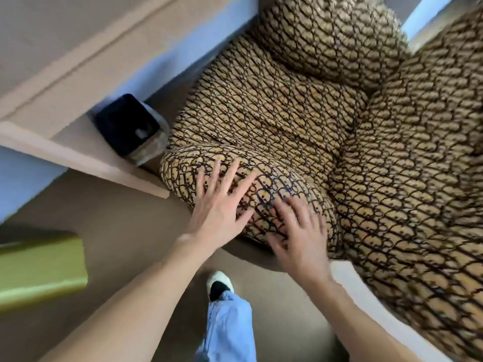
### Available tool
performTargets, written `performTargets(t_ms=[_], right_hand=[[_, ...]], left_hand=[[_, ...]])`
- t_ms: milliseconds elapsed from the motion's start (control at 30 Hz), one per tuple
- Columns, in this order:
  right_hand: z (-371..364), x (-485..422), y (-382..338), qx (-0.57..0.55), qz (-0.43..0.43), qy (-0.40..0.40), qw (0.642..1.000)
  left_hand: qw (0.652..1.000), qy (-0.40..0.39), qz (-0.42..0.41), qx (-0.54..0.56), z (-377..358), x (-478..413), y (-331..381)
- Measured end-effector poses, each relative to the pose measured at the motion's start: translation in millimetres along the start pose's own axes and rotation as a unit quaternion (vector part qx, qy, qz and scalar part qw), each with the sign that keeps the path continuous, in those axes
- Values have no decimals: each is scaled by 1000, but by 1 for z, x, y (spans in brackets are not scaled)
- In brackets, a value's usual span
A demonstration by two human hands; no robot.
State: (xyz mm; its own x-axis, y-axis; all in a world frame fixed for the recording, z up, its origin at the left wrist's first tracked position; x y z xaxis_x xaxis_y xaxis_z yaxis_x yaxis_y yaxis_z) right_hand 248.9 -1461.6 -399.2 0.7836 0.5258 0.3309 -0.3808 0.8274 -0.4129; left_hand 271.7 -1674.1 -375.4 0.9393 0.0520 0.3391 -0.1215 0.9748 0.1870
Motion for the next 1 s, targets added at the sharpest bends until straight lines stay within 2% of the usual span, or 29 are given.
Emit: performTargets(t_ms=[67,133,333,700,800,1000], right_hand=[[-16,-11,1,-39,-60,14,997],[-32,-10,-5,-23,-83,33,996],[-73,2,-9,41,-86,126,987],[-118,-1,-11,37,-111,303,946],[-122,-14,-20,44,-142,298,943],[-109,-25,-24,57,-96,308,945]], left_hand=[[999,-26,-17,-8,-18,-15,-15],[1000,-14,-21,-13,-36,-17,-20],[992,115,-43,-15,-82,4,-22],[976,211,-5,58,-129,9,-5],[971,231,-38,45,-131,-8,-23],[960,274,-40,47,-118,-17,-32]])
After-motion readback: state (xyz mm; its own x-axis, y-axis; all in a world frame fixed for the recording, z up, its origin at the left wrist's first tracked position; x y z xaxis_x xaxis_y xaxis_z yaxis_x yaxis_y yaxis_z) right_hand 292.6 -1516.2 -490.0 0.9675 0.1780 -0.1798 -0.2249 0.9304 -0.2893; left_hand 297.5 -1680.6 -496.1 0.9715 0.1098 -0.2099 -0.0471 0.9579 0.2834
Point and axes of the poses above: each hand's wrist, its own x-axis away from the middle knuckle, its own z-axis out of the back of the hand, y = z × x, the point moved 2 cm from there along -x, towards the middle knuckle, and after that the axes turned 8 degrees about -y, right-handed, at the moved point
